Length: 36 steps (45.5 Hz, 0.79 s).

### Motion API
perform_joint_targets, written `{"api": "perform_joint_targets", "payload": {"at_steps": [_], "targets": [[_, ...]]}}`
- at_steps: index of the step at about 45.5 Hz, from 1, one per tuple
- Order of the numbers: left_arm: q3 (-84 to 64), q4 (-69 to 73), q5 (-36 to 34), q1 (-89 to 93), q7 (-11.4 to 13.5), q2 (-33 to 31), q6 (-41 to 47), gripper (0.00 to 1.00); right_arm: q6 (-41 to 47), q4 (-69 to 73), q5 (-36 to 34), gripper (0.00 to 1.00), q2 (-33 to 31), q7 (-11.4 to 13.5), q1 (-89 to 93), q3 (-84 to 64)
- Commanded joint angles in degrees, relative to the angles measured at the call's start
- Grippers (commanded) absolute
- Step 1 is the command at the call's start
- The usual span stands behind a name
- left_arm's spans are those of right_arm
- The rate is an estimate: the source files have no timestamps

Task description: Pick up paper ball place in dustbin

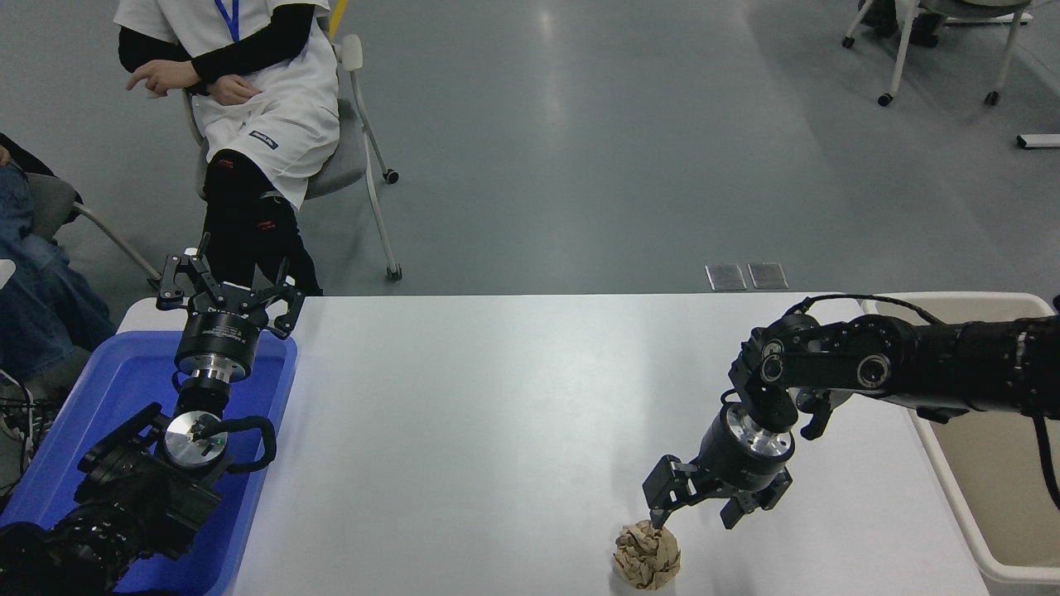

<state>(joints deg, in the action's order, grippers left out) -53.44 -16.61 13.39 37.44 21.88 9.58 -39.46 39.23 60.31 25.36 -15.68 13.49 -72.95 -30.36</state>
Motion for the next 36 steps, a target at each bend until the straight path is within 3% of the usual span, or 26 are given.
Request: {"api": "perform_joint_targets", "payload": {"at_steps": [1,36], "targets": [[0.0,-0.01,-0.03,0.0,0.0,0.0,0.0,0.99,-3.37,-0.55,-0.04,1.0,0.13,0.04,1.58,0.3],[0.0,-0.01,-0.03,0.0,0.0,0.0,0.0,0.99,-4.59,0.6,0.22,1.0,3.82,0.13,5.01,5.23]]}}
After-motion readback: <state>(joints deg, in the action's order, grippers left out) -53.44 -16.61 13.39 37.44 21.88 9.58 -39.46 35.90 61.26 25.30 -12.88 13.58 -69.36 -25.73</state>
